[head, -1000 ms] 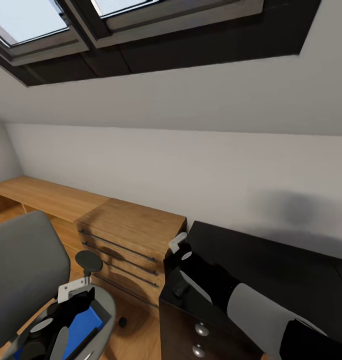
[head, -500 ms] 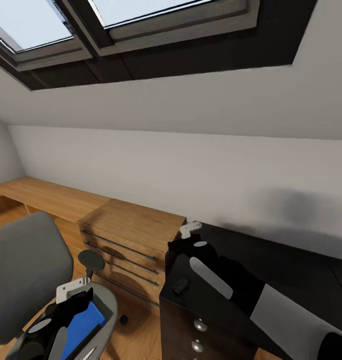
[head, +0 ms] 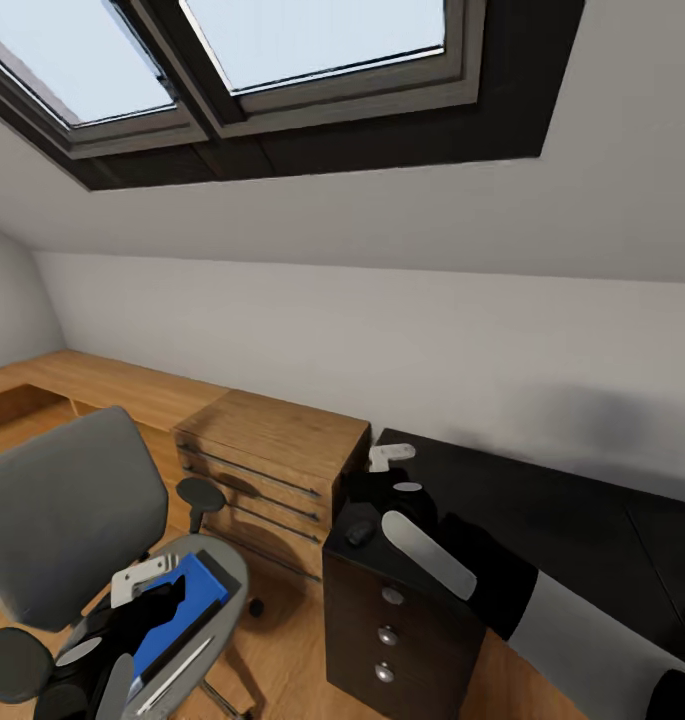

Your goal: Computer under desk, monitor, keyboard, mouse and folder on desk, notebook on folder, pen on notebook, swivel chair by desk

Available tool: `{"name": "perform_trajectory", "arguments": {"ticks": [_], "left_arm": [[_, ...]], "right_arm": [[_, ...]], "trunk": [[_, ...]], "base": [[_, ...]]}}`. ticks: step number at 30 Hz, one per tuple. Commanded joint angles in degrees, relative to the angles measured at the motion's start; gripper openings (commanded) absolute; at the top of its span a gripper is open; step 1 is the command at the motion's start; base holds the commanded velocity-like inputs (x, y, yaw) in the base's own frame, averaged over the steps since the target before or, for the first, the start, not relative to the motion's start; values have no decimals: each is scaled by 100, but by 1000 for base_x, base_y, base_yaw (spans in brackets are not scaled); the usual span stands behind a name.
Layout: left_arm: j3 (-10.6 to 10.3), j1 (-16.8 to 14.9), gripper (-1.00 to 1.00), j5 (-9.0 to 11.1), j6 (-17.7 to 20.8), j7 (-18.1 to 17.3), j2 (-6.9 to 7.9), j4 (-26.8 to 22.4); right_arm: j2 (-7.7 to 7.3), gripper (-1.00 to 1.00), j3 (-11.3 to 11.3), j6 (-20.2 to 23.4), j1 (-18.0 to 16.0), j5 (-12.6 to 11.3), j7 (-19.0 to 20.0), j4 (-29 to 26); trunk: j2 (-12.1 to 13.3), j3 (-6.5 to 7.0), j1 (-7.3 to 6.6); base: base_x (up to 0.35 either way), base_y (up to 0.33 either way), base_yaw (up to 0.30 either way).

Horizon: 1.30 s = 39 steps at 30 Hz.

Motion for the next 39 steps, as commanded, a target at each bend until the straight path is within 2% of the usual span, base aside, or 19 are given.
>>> {"name": "perform_trajectory", "arguments": {"ticks": [1,8,16,17,24,25,26,39], "left_arm": [[3,-5,100,61,23,42,-3,-8],[62,-5,100,65,25,42,-3,-8],[133,-5,100,65,25,42,-10,-8],[140,-5,100,66,25,42,-11,-8],[144,-5,100,65,13,40,-10,-8],[137,-5,100,60,16,33,-3,16],[137,-5,100,61,16,33,-3,17],[134,-5,100,58,0,31,-3,17]], "right_arm": [[-4,100,14,10,-8,-35,-44,-11],[22,100,9,-52,-5,-45,-14,-166],[-1,100,-18,-373,2,-58,-7,-485],[-12,100,-20,-429,80,-49,-17,-725],[-24,100,-25,-531,199,-36,-36,-844],[-91,100,-21,-553,208,-33,-34,-853],[-98,100,-21,-564,207,-33,-33,-853],[-110,100,-20,-583,211,-48,-24,-845]], "trunk": [[35,10,-24],[315,135,-178],[315,135,-178],[315,135,-178],[315,135,-178],[315,135,-178],[315,135,-178],[315,135,-178]], "base": [[-209,0,0],[-78,0,0],[-7,0,0],[0,0,0],[0,0,0],[-236,112,-6],[-259,125,-41],[-296,142,-238]]}}
